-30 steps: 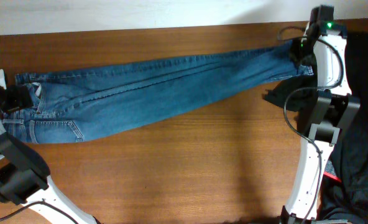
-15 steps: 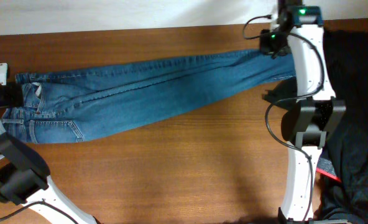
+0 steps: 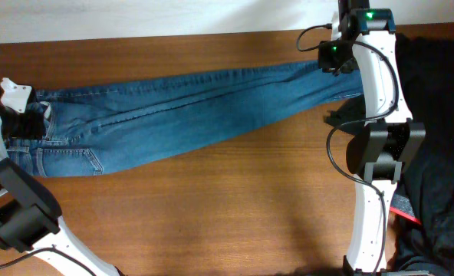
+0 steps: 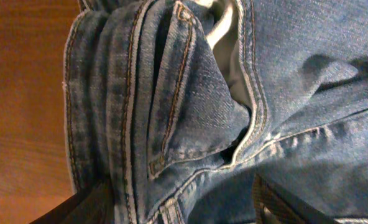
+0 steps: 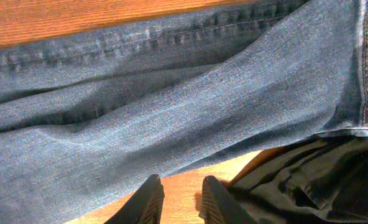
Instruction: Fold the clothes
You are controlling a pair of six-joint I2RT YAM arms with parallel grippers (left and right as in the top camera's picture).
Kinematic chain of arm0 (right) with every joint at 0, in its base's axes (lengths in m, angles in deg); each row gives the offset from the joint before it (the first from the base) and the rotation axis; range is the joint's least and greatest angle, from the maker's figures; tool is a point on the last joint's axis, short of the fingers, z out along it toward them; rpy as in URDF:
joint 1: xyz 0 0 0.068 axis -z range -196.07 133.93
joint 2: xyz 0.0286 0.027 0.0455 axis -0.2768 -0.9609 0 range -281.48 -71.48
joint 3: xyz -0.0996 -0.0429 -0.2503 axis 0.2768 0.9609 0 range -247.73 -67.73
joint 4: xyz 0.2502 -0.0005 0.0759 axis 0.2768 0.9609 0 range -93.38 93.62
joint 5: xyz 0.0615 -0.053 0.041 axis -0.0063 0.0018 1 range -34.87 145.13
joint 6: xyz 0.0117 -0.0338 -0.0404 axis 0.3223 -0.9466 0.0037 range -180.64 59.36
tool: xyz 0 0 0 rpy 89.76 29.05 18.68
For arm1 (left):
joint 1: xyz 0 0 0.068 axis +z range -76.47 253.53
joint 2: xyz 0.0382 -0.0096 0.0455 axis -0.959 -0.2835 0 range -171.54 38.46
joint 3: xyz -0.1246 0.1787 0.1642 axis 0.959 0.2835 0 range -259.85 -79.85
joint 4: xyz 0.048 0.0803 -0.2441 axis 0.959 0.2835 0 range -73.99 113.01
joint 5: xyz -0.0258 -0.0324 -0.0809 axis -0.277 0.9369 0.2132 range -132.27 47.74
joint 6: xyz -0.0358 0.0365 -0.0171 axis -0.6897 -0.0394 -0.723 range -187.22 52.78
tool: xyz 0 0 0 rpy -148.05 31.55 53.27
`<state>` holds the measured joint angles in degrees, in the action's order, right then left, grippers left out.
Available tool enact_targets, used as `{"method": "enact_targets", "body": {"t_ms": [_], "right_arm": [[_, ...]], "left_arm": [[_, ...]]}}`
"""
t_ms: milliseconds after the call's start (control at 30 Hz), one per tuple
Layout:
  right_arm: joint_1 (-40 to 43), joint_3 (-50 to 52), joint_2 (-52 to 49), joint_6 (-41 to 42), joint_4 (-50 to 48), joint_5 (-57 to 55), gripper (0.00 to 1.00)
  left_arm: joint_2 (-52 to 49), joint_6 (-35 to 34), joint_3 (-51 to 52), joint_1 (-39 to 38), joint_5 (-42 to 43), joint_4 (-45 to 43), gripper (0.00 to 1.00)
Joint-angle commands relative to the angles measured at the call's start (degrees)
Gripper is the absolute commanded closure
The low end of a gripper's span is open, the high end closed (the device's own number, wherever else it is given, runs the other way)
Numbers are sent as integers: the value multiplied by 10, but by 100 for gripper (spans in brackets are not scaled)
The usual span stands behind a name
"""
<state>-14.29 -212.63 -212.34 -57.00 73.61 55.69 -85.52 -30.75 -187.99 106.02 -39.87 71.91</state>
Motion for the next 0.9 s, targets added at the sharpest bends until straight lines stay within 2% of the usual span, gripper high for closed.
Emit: {"method": "enact_targets", "body": {"t_ms": [0, 100, 200, 400, 433, 500, 533, 667, 867], "right_arm": [[2, 1, -5, -4, 2, 3, 74], [2, 1, -5, -4, 2, 3, 74], [2, 2, -5, -4, 2, 3, 74], [2, 2, -5, -4, 2, 3, 73], [2, 2, -5, -4, 3, 3, 74], [2, 2, -5, -4, 4, 3, 74], [2, 2, -5, -4, 6, 3, 74], [2, 2, -5, -4, 9, 3, 74], [2, 2, -8, -4, 7, 3, 73]], "left_arm": [[11, 23, 5, -5, 10, -20, 30], [11, 22, 5, -5, 8, -25, 30], [11, 22, 9, -5, 9, -25, 38], [11, 22, 46, -5, 9, -35, 39], [11, 22, 52, -5, 9, -40, 46], [11, 22, 54, -5, 8, -45, 75], [12, 19, 53, -5, 9, -48, 79], [22, -23, 25, -4, 10, -63, 85], [28, -52, -46, -5, 73, -66, 86]]}}
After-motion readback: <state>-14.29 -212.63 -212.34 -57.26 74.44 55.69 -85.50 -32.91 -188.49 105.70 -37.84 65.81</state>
